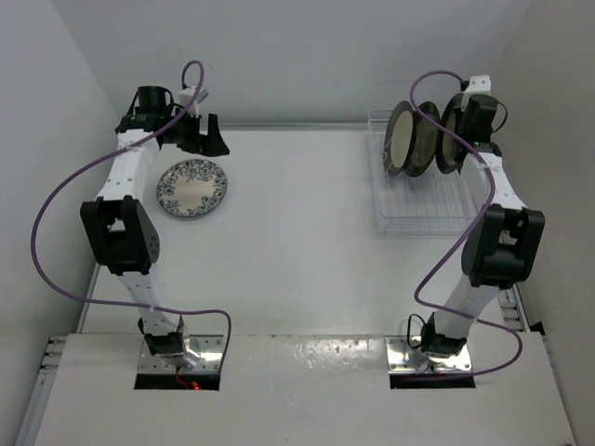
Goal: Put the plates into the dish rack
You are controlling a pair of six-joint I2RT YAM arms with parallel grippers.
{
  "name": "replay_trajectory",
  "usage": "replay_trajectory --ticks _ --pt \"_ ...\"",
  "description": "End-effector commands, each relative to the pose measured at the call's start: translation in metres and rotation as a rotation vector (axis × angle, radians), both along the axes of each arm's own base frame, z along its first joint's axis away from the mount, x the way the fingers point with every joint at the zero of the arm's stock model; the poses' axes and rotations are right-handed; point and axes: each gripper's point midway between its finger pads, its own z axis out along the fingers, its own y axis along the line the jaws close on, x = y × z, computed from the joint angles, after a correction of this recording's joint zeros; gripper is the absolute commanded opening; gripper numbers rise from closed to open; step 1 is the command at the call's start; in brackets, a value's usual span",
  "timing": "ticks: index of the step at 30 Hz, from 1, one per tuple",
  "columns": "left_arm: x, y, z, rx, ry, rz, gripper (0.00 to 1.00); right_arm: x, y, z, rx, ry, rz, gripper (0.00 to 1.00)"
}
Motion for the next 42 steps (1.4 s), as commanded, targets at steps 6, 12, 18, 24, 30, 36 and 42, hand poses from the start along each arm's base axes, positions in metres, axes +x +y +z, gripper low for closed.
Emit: replay_trajectory --ticks 6,12,18,24,30,36,42 --pt "-0.003 0.001 0.023 0.007 -0.064 0.001 1.0 0.034 0.01 0.085 -0.051 -0.28 0.074 0.0" --pt "-0.003 0.001 0.023 0.007 -0.064 0.001 1.0 0.048 0.014 0.061 -0.031 -0.251 0.082 0.0" --pt "-0.003 0.003 0.019 0.019 -0.06 0.003 1.0 0.056 0.01 0.046 -0.005 -0.235 0.057 0.0" --pt "-0.004 0.004 0.023 0.026 -0.068 0.009 1.0 0.061 0.02 0.022 0.008 -0.186 0.104 0.0" --pt "-0.004 0.004 0.023 0.026 -0.068 0.009 1.0 0.057 0.042 -0.003 -0.036 -0.125 0.173 0.0" --pt "-0.004 0.004 0.023 0.026 -0.068 0.009 1.0 0.048 0.038 -0.015 -0.075 -0.123 0.085 0.0" --pt "-0.004 0.004 0.023 0.026 -0.068 0.009 1.0 0.049 0.042 -0.032 -0.001 -0.113 0.074 0.08"
